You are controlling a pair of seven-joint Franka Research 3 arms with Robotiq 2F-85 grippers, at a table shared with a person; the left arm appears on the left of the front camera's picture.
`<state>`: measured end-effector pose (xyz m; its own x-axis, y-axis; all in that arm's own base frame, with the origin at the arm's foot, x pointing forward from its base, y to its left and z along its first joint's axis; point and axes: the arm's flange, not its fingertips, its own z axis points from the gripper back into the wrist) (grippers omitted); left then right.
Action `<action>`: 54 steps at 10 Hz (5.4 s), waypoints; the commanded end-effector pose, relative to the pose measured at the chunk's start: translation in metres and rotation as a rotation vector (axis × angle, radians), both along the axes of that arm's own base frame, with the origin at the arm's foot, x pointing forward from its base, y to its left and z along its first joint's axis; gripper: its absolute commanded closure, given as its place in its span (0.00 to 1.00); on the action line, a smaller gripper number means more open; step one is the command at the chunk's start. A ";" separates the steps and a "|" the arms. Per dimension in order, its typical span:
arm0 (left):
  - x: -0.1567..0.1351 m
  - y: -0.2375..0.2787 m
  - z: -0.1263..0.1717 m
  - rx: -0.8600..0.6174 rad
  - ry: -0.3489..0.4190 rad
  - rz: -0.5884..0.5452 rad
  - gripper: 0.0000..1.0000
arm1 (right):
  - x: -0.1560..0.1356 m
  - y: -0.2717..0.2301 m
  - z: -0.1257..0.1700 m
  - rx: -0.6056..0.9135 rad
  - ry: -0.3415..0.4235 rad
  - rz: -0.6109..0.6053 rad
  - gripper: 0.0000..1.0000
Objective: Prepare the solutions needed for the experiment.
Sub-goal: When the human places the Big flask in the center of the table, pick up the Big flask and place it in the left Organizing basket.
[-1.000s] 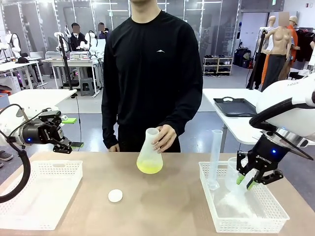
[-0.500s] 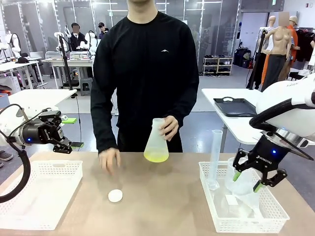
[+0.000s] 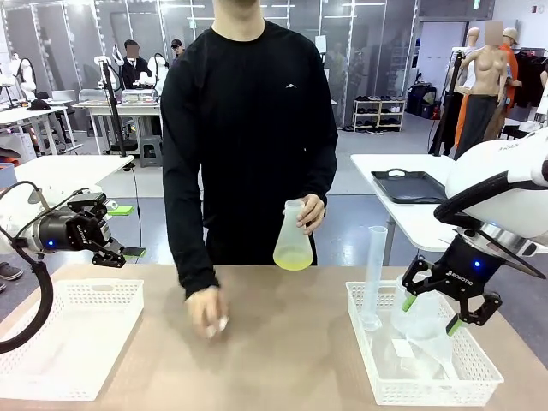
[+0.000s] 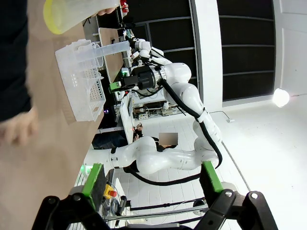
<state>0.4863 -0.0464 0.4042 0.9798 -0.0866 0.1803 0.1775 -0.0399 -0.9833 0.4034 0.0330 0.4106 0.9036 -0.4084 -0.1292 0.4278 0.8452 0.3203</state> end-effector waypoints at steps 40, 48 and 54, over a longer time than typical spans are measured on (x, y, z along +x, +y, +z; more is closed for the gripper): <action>0.012 -0.033 0.009 0.092 -0.268 0.021 0.00 | 0.015 -0.040 0.024 1.172 -0.347 0.326 0.15; 0.012 -0.084 0.022 0.235 -0.776 -0.199 0.00 | 0.015 -0.040 0.024 1.172 -0.347 0.326 0.15; 0.024 -0.092 0.020 0.200 -1.427 -0.146 0.00 | 0.015 -0.040 0.024 1.172 -0.347 0.326 0.15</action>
<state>0.5037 -0.1342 0.4285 0.3317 -0.3433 0.8787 0.9362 0.0056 -0.3513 0.4172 -0.0068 0.4336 0.9993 0.0369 -0.0013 -0.0002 0.0386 0.9993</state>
